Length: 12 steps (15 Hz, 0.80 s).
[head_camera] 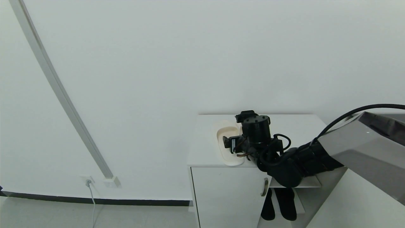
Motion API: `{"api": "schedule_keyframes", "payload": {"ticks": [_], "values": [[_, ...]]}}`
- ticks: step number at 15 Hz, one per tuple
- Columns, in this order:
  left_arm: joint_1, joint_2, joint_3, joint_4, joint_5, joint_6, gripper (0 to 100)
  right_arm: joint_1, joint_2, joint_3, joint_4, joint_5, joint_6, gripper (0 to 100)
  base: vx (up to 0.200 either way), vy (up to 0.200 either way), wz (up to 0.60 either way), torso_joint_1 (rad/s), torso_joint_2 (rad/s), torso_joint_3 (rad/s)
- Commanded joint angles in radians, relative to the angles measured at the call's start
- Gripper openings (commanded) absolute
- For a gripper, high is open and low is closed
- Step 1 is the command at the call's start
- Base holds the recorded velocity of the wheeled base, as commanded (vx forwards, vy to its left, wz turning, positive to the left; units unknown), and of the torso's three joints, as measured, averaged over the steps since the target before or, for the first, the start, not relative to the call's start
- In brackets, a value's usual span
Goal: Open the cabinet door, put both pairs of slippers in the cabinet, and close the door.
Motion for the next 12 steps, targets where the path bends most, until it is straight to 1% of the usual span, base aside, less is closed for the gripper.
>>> {"api": "schedule_keyframes", "payload": {"ticks": [1, 6, 10, 12], "values": [[0.000, 0.001, 0.000, 0.000, 0.001, -0.001, 0, -0.021, 0.070, -0.063, 0.000, -0.001, -0.017, 100, 0.000, 0.000, 0.00, 0.000, 0.00, 0.000], [0.000, 0.001, 0.000, 0.000, -0.001, -0.001, 0, -0.047, 0.136, -0.176, 0.009, 0.010, -0.050, 100, 0.000, 0.000, 0.00, 0.000, 0.00, 0.000], [0.000, 0.001, 0.000, 0.000, -0.001, -0.001, 0, -0.061, 0.150, -0.254, 0.077, 0.039, -0.056, 100, 0.000, 0.000, 0.00, 0.000, 0.00, 0.000], [0.000, 0.001, 0.000, 0.000, -0.001, -0.001, 0, -0.061, 0.163, -0.276, 0.083, 0.039, -0.056, 100, 0.000, 0.000, 0.00, 0.000, 0.00, 0.000]]}}
